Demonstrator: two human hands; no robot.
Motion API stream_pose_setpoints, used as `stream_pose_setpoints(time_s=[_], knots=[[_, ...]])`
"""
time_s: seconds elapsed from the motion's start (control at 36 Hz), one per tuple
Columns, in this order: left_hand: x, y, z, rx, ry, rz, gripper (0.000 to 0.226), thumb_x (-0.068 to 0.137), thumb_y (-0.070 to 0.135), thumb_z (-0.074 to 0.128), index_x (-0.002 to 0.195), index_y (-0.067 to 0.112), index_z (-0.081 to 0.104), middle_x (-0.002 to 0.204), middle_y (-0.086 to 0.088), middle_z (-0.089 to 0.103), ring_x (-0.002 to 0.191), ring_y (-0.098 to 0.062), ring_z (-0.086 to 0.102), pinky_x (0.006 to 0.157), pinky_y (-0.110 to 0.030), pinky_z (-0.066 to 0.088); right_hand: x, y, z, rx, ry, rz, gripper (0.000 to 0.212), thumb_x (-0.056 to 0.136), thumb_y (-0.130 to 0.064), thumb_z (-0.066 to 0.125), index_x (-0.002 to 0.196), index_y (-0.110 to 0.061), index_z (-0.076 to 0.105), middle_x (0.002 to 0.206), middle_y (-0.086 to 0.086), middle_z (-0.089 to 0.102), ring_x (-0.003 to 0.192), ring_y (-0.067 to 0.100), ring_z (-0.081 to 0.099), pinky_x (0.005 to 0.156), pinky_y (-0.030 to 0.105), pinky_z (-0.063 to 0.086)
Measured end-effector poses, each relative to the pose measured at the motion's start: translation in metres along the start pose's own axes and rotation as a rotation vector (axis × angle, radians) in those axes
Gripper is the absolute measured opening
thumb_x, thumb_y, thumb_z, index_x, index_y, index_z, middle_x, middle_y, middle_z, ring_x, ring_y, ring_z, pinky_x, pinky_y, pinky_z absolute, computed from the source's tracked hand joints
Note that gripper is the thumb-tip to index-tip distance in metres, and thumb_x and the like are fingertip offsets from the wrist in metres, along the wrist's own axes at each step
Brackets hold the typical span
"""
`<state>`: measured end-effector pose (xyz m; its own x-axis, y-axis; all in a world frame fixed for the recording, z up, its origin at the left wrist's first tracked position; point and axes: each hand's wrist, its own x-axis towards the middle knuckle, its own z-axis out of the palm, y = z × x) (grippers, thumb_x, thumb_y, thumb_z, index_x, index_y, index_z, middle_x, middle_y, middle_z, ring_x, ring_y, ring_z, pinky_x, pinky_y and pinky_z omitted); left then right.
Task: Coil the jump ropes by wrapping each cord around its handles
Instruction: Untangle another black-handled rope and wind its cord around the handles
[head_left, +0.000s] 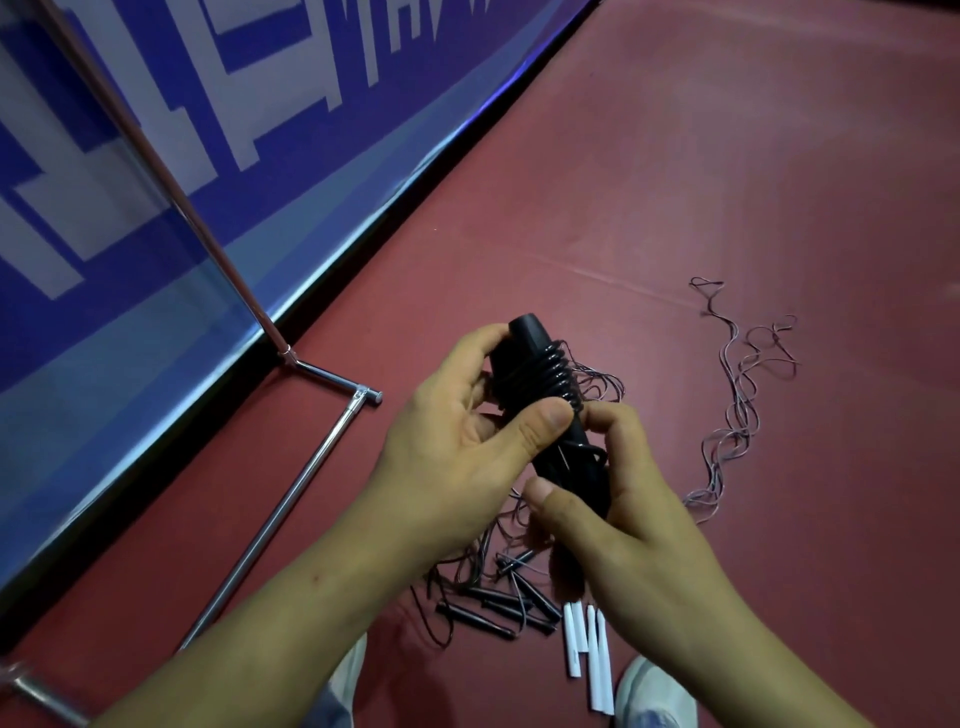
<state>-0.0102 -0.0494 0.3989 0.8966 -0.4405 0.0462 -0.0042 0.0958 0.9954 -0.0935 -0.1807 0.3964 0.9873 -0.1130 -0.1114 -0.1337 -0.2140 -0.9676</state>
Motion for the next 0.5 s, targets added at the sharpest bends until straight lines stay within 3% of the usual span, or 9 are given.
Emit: stream_pose_setpoints(time_s=[0.08,0.19,0.28,0.36,0.42,0.5], knots=[[-0.002,-0.004,0.001,0.029,0.003,0.002,0.049,0.087,0.015,0.074,0.129,0.030,0.055,0.109,0.002,0.073,0.088,-0.018,0.076,0.076,-0.023,0.059,0.001,0.003,0.001,-0.038,0.014,-0.031,0.021,0.092,-0.023,0.067,0.108,-0.032,0.056,0.082,0.008,0.067,0.070,0.040,0.062,0.064,0.061,0.053],[-0.005,-0.008,0.005,0.083,-0.024,0.003,0.051,0.088,0.006,0.075,0.131,0.026,0.055,0.113,-0.003,0.069,0.070,-0.016,0.074,0.063,-0.020,0.056,0.005,0.007,-0.005,-0.160,0.125,-0.034,0.033,0.078,-0.042,0.062,0.092,-0.013,0.064,0.068,0.005,0.062,0.057,0.022,0.051,0.054,0.053,0.050],[-0.003,-0.010,0.007,0.197,0.010,0.037,0.052,0.087,0.012,0.079,0.133,0.017,0.055,0.120,-0.006,0.056,0.060,-0.008,0.068,0.054,-0.016,0.049,0.006,0.007,-0.001,-0.193,0.166,-0.044,0.033,0.076,-0.045,0.055,0.089,-0.016,0.062,0.066,0.004,0.065,0.057,0.027,0.061,0.052,0.051,0.051],[-0.003,-0.009,0.004,0.207,0.011,0.032,0.061,0.085,0.016,0.081,0.135,0.030,0.049,0.120,-0.005,0.059,0.057,-0.017,0.069,0.052,-0.020,0.050,0.005,0.007,0.005,-0.207,0.176,-0.069,0.024,0.078,-0.043,0.052,0.085,-0.020,0.057,0.066,0.002,0.064,0.056,0.030,0.061,0.050,0.051,0.050],[-0.004,-0.009,0.002,0.168,-0.002,0.032,0.079,0.084,0.011,0.082,0.144,0.042,0.040,0.119,0.005,0.056,0.053,-0.012,0.066,0.052,-0.020,0.051,0.005,0.006,0.005,-0.224,0.172,-0.101,0.014,0.082,-0.038,0.056,0.080,-0.024,0.053,0.065,-0.006,0.063,0.051,0.019,0.057,0.048,0.044,0.049],[-0.005,-0.007,0.003,0.232,-0.004,0.101,0.075,0.084,0.010,0.079,0.149,0.029,0.044,0.118,-0.002,0.056,0.057,-0.001,0.063,0.056,-0.012,0.049,0.004,0.003,0.003,-0.256,0.157,-0.135,0.017,0.087,-0.027,0.061,0.078,-0.026,0.047,0.062,-0.025,0.059,0.050,0.006,0.050,0.048,0.019,0.036]])
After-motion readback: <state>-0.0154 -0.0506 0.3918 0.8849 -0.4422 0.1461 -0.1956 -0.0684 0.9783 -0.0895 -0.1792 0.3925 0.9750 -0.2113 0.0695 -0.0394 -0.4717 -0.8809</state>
